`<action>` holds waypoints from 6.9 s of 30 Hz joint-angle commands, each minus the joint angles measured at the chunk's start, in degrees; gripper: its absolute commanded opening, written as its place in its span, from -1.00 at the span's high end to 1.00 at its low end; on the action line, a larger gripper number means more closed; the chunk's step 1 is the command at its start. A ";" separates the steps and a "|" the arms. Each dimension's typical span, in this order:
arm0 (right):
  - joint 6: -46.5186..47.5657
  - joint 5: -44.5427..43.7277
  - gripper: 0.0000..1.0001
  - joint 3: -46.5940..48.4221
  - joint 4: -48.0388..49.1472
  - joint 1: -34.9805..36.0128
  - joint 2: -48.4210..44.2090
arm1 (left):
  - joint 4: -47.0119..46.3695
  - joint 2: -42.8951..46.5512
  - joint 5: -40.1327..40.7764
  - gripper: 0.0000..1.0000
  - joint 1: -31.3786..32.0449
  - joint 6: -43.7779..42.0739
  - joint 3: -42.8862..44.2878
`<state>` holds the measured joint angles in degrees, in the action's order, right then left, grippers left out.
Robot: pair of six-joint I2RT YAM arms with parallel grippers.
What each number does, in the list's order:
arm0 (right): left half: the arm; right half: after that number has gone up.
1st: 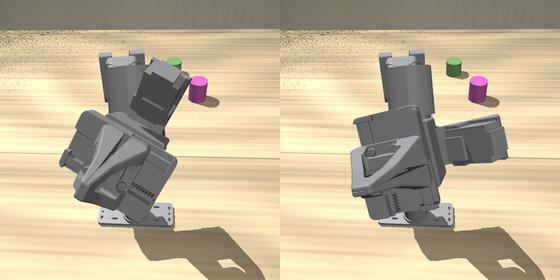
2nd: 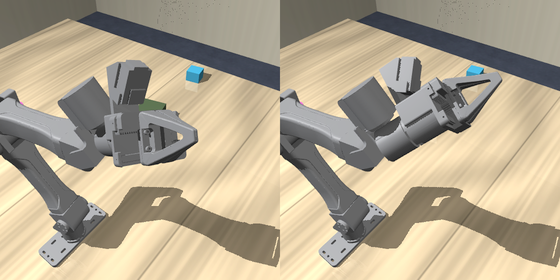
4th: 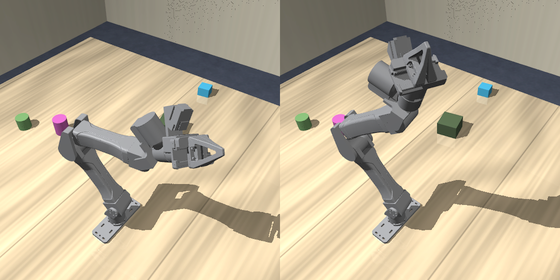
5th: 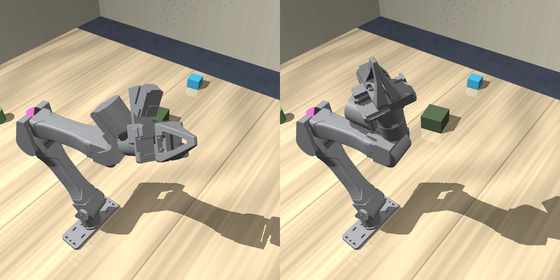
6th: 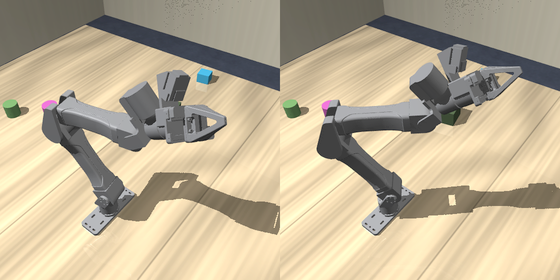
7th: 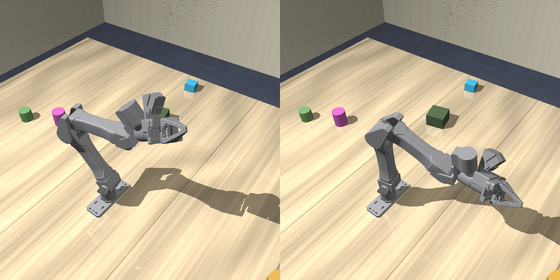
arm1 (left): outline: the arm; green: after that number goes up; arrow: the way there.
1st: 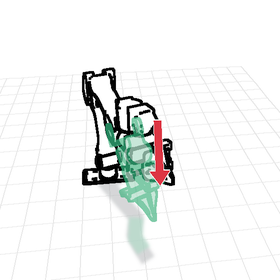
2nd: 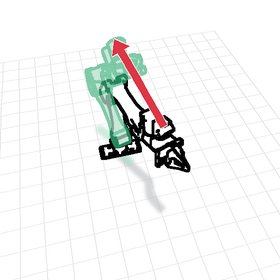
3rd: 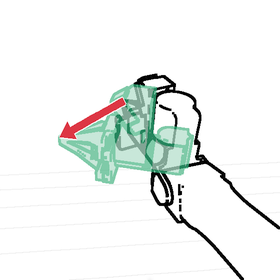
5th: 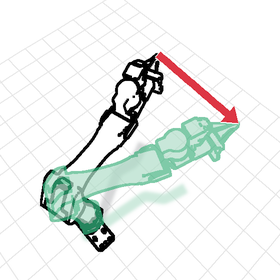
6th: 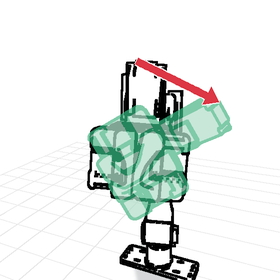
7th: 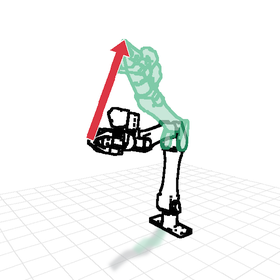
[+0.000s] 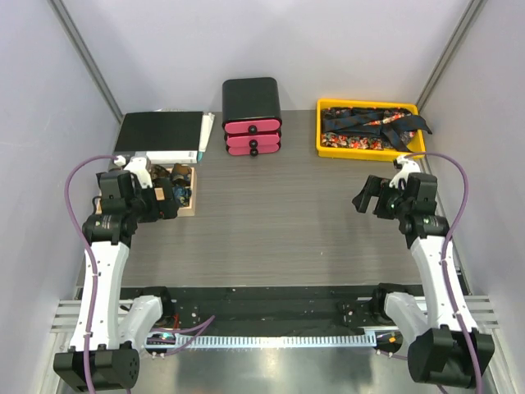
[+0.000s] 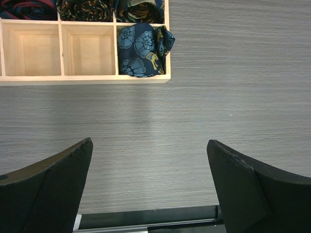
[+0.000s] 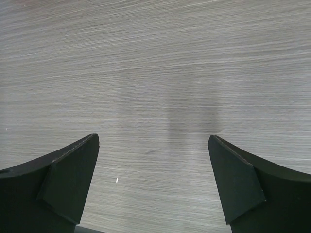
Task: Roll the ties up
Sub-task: Pick up the tie from the bin, then place the tie at the center of the board, then flatten out the tie at the center of the board.
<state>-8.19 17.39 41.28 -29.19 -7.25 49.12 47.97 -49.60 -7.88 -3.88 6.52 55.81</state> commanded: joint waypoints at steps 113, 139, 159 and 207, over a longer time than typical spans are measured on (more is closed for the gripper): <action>-28.78 11.00 0.98 86.17 20.93 3.82 45.29 | -6.22 -6.03 -10.57 -0.99 -0.25 -2.83 3.07; 38.22 11.06 -0.79 32.28 -26.26 -20.98 30.41 | -4.63 -11.48 -23.41 -0.99 8.01 -13.64 0.97; 47.56 -15.01 -0.97 50.91 -16.08 22.36 64.51 | -2.18 -10.87 -22.54 -0.99 8.27 -13.47 1.05; -28.02 17.60 0.98 53.51 10.03 2.61 32.02 | -19.03 -13.14 -25.62 -0.99 17.94 -27.88 -2.11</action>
<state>-29.04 36.82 108.75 -21.21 2.55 86.32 34.85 -59.24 -35.05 10.76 -15.64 54.33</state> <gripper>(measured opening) 0.042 0.996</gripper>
